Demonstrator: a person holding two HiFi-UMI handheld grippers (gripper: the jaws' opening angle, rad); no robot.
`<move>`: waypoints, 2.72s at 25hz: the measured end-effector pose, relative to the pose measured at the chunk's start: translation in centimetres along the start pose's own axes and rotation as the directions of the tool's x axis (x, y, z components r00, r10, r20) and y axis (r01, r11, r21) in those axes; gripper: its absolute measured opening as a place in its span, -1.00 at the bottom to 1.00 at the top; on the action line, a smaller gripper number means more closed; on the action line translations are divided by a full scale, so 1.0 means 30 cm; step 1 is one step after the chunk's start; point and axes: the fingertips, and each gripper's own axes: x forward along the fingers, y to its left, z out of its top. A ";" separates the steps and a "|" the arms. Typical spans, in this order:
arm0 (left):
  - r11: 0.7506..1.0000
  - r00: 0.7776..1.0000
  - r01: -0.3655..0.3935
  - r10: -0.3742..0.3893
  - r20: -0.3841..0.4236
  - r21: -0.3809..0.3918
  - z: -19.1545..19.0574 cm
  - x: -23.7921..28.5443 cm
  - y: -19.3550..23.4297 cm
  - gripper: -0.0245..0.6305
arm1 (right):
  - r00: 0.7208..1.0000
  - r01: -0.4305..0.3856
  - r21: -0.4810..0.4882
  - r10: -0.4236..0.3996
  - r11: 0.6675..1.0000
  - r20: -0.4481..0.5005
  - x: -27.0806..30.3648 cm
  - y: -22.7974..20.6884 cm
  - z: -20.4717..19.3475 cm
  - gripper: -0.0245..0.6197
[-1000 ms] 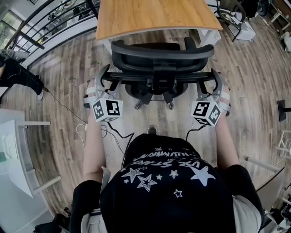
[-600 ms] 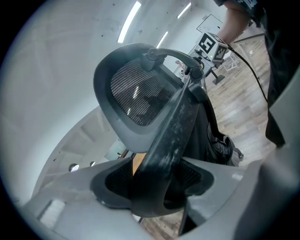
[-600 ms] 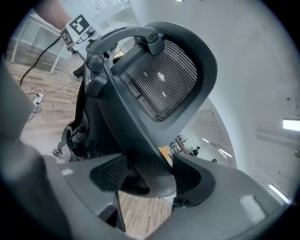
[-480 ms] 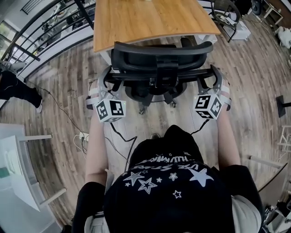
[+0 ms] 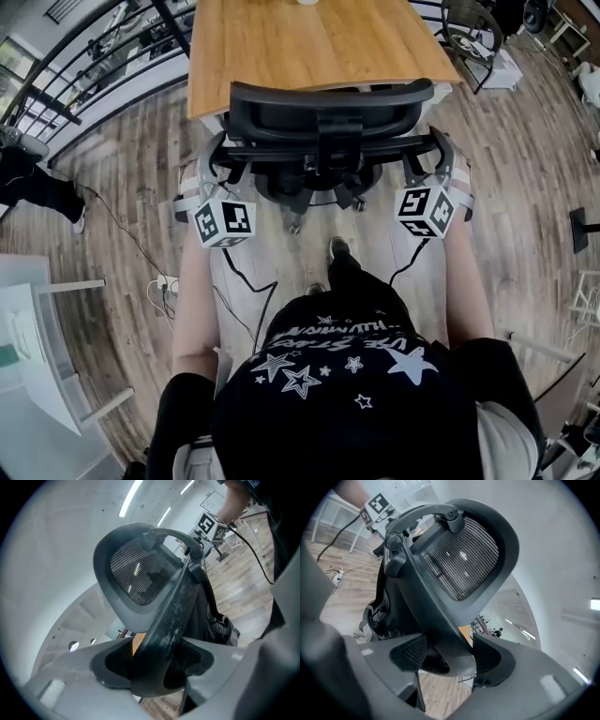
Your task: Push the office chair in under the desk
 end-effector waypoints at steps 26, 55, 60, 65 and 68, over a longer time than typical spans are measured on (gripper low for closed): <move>0.999 0.998 -0.041 0.041 -0.054 -0.010 0.024 0.447 0.120 -0.04 | 0.999 0.019 -0.024 -0.018 1.000 0.031 0.508 -0.189 0.002 -0.01; 0.998 0.994 -0.055 0.053 -0.091 -0.028 0.068 0.707 0.208 -0.04 | 0.998 0.063 -0.061 -0.062 0.996 0.019 0.805 -0.337 0.006 -0.05; 0.998 0.994 -0.057 0.054 -0.094 -0.025 0.061 0.723 0.211 -0.04 | 0.997 0.066 -0.057 -0.064 0.996 0.031 0.825 -0.335 0.008 -0.05; 0.998 0.994 -0.053 0.050 -0.101 -0.026 0.053 0.734 0.203 -0.04 | 0.997 0.070 -0.058 -0.067 0.996 0.046 0.826 -0.329 0.001 -0.05; 0.998 0.994 -0.056 0.053 -0.098 -0.027 0.056 0.732 0.205 -0.04 | 0.996 0.076 -0.056 -0.072 0.996 0.057 0.824 -0.329 0.001 -0.05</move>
